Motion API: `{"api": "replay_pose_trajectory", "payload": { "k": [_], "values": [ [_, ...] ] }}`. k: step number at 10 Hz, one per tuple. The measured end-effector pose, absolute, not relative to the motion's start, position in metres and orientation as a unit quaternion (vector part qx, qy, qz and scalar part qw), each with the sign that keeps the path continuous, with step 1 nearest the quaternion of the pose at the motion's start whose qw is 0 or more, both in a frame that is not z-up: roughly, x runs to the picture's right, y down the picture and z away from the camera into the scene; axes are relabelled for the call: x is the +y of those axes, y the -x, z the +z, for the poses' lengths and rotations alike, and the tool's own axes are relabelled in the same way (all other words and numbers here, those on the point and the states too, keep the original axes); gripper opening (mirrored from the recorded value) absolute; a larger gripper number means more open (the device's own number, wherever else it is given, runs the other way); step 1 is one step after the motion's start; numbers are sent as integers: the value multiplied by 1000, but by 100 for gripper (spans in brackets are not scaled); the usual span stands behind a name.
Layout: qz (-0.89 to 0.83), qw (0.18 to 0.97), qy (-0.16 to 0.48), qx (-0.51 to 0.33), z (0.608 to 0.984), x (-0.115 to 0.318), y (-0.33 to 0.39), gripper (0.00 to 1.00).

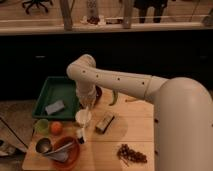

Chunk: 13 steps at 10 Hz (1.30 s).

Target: Place brush in paper cup

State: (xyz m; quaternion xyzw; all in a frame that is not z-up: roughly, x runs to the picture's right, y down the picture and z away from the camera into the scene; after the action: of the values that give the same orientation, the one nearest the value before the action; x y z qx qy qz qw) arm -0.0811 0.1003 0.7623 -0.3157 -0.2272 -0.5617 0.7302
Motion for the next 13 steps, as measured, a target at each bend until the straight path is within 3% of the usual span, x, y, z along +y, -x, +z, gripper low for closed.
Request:
{"api": "replay_pose_trajectory", "payload": {
  "k": [5, 13],
  "values": [
    [-553, 725, 344, -224, 781, 103, 59, 3],
    [-541, 705, 367, -275, 773, 96, 67, 3]
  ]
}}
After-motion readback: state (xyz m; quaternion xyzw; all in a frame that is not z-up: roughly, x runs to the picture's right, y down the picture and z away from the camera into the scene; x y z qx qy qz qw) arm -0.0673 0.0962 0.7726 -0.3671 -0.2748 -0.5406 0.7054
